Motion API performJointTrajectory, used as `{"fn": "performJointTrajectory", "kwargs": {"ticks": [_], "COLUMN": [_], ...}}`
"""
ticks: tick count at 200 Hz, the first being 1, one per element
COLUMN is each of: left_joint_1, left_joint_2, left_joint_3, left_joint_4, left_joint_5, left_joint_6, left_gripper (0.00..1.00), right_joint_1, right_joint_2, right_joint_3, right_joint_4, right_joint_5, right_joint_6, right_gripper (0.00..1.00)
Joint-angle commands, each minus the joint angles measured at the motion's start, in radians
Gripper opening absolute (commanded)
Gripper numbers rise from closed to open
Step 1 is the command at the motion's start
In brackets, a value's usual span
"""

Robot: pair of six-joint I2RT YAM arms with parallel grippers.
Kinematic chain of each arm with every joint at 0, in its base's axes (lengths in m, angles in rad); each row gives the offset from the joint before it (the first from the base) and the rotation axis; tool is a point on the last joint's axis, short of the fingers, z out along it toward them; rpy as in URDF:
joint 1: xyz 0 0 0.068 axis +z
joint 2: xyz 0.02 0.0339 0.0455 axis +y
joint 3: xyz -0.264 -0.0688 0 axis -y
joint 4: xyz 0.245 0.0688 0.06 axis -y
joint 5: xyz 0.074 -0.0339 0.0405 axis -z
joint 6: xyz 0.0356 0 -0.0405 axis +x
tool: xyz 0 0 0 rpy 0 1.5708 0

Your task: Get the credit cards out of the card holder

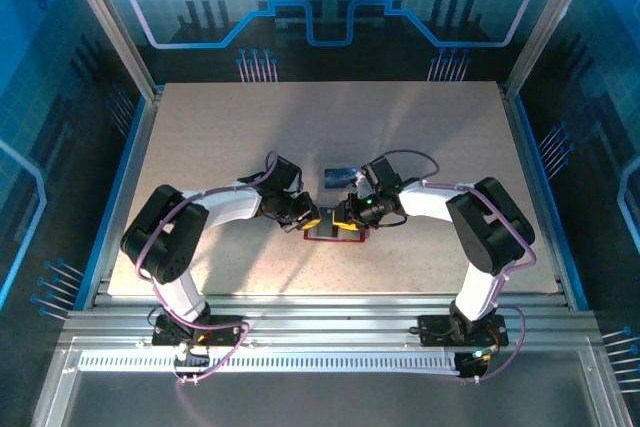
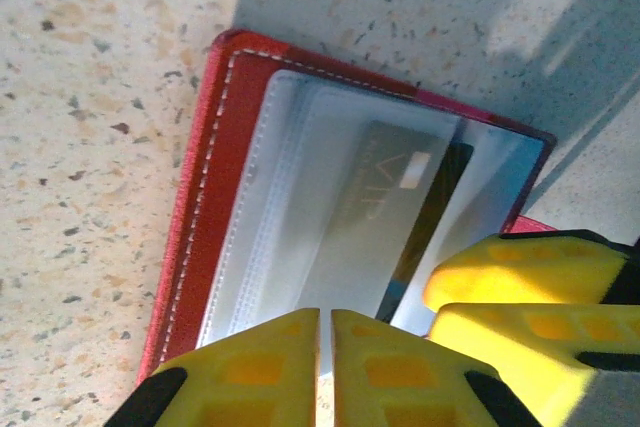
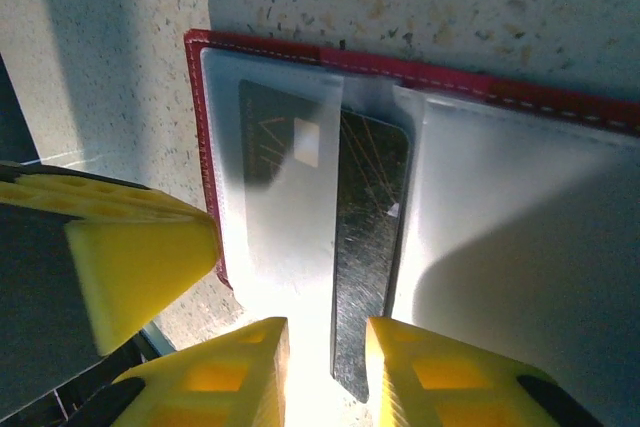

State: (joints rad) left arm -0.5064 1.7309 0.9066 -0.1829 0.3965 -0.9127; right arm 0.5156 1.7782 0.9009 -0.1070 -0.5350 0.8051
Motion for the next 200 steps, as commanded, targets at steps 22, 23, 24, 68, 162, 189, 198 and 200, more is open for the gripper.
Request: {"fn": "performJointTrajectory", "kwargs": {"ticks": [22,23,24,68,162,189,198,200], "left_joint_1": [-0.006,-0.007,-0.006,-0.007,-0.01,-0.016,-0.017,-0.018], "left_joint_2": [0.025,0.024,0.024,0.028,0.033,0.042,0.046,0.045], "left_joint_3": [0.018,0.019,0.019,0.015,0.032,0.035,0.034,0.034], "left_joint_4": [-0.047,-0.047,-0.047,-0.058,-0.076,-0.076,-0.075,-0.075], "left_joint_5": [-0.015,-0.015,-0.015,-0.018,-0.018,-0.017,-0.018,-0.017], "left_joint_6": [0.027,0.027,0.027,0.028,0.034,0.034,0.034,0.033], "left_gripper": [0.12,0.12,0.12,0.12,0.12,0.12,0.12,0.12], "right_joint_1": [-0.02,-0.02,-0.019,-0.023,-0.038,-0.043,-0.043,-0.043], "right_joint_2": [0.022,0.022,0.023,0.041,0.051,0.052,0.054,0.054], "right_joint_3": [-0.016,-0.016,-0.016,-0.046,-0.088,-0.099,-0.102,-0.102], "right_joint_4": [0.039,0.04,0.041,0.063,0.157,0.19,0.203,0.207], "right_joint_5": [-0.034,-0.034,-0.034,-0.041,-0.075,-0.089,-0.097,-0.098], "right_joint_6": [0.012,0.012,0.013,0.02,0.063,0.081,0.089,0.09], "right_gripper": [0.28,0.28,0.28,0.27,0.22,0.2,0.2,0.2]}}
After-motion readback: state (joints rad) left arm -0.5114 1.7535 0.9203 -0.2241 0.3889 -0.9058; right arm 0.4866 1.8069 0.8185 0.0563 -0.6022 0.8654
